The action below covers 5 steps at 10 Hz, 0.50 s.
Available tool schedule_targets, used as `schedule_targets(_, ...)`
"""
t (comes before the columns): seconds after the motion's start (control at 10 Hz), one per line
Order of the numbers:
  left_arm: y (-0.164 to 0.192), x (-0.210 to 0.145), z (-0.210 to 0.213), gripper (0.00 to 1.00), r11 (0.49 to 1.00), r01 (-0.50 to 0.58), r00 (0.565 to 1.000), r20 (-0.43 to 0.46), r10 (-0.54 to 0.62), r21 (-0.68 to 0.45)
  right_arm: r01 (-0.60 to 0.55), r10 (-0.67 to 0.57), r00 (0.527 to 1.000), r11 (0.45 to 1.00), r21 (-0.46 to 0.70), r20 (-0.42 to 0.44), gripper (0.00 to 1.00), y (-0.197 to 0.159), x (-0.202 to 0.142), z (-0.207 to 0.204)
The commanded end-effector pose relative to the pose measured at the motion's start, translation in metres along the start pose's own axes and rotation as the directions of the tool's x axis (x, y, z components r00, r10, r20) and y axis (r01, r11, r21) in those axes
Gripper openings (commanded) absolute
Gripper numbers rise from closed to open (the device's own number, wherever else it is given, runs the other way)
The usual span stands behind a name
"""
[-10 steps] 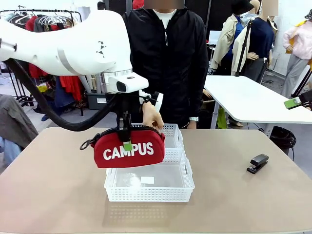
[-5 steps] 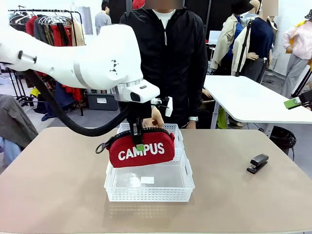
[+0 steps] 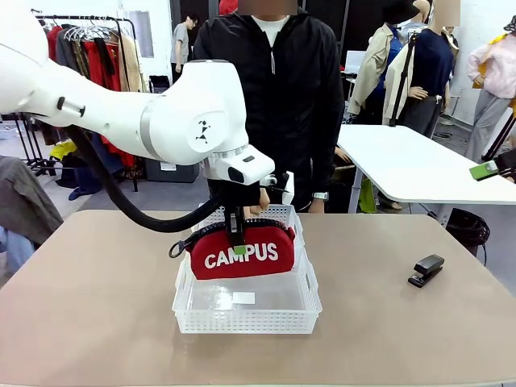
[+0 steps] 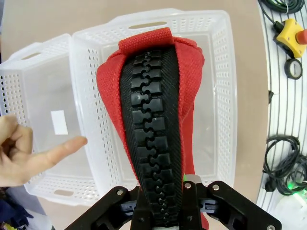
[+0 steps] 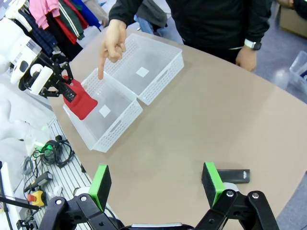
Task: Distribute items into two baskets.
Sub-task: Place the picked Pencil pouch into the Organizing basket as instructed by the person.
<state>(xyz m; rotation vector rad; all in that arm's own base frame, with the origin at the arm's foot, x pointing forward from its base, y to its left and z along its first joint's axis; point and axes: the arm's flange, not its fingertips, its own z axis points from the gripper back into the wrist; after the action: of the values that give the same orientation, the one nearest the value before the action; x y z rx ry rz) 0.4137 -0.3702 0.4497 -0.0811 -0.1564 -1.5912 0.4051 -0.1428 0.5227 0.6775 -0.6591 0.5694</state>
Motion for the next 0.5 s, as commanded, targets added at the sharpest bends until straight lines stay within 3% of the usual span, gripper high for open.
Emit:
schedule_targets(0.0, -0.006, 0.004, -0.013, 0.0, 1.0, -0.016, 1.0, -0.014, 0.016, 0.005, -0.007, 0.007, 1.0, 1.0, 0.001, 0.007, 1.0, 0.001, 0.002, 0.0)
schedule_targets(0.4, -0.009, 0.005, -0.039, 0.0, 1.0, -0.021, 1.0, -0.005, 0.021, -0.015, -0.007, 0.007, 1.0, 1.0, 0.001, 0.007, 1.0, 0.001, 0.002, 0.0)
